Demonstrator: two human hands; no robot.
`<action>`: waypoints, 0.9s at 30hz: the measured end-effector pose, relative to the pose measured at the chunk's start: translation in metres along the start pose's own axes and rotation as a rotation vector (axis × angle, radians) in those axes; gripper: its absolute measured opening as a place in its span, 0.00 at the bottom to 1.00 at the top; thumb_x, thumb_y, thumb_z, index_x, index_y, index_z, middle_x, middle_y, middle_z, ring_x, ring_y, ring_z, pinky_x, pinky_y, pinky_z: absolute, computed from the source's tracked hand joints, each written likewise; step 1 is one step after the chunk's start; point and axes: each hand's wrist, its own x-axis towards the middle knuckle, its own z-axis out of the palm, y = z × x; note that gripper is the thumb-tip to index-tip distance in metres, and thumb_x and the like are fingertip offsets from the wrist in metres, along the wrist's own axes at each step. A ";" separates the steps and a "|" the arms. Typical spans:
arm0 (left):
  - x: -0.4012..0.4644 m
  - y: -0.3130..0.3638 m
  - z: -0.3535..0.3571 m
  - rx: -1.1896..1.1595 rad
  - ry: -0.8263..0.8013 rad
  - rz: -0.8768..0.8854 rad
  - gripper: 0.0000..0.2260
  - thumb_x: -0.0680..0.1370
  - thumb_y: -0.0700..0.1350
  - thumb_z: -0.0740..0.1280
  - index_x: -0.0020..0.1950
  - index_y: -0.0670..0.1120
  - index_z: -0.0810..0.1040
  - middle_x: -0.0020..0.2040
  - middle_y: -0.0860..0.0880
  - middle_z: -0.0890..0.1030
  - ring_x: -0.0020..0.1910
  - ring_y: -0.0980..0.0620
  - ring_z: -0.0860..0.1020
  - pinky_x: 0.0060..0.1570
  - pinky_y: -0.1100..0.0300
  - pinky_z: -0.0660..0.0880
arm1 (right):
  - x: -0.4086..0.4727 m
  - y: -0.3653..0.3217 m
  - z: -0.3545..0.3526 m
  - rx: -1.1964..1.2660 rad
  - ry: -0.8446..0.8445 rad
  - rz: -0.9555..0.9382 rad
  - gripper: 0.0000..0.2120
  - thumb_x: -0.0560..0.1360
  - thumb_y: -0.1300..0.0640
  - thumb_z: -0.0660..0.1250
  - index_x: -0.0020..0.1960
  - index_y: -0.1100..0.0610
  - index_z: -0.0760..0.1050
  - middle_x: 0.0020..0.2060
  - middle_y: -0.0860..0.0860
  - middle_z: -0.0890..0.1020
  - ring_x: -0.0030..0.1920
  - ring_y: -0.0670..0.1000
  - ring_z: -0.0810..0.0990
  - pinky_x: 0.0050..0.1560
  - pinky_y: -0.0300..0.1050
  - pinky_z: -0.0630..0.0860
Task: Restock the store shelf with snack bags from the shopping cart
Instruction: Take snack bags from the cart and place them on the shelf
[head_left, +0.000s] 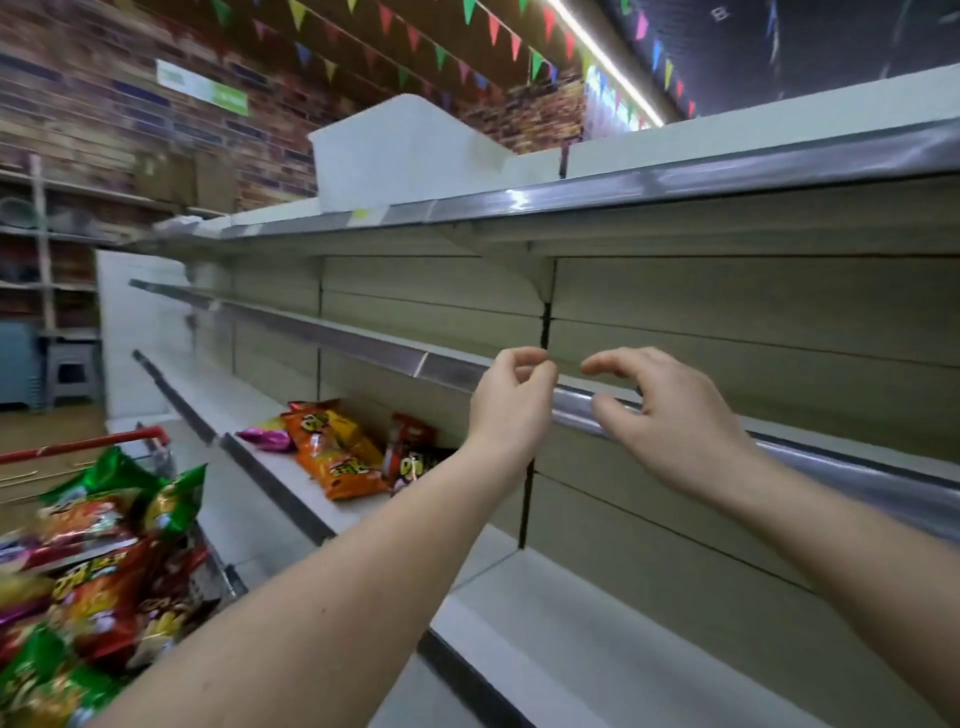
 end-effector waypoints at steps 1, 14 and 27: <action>0.005 -0.009 -0.020 0.016 0.029 -0.008 0.05 0.78 0.43 0.62 0.52 0.51 0.74 0.51 0.47 0.79 0.57 0.46 0.78 0.61 0.50 0.73 | 0.008 -0.012 0.016 0.028 -0.025 -0.015 0.16 0.76 0.58 0.62 0.62 0.52 0.74 0.60 0.49 0.75 0.61 0.47 0.72 0.48 0.31 0.60; 0.066 -0.132 -0.276 0.208 0.315 -0.245 0.04 0.79 0.44 0.62 0.52 0.51 0.74 0.56 0.45 0.79 0.56 0.47 0.77 0.54 0.55 0.72 | 0.093 -0.165 0.260 0.349 -0.297 -0.151 0.14 0.75 0.58 0.63 0.61 0.52 0.76 0.58 0.50 0.77 0.59 0.49 0.74 0.53 0.35 0.65; 0.046 -0.266 -0.440 0.366 0.609 -0.646 0.05 0.80 0.45 0.61 0.55 0.49 0.73 0.55 0.46 0.77 0.46 0.51 0.76 0.44 0.58 0.71 | 0.088 -0.236 0.471 0.523 -0.807 -0.108 0.17 0.76 0.59 0.62 0.64 0.53 0.73 0.63 0.49 0.76 0.63 0.48 0.73 0.61 0.40 0.67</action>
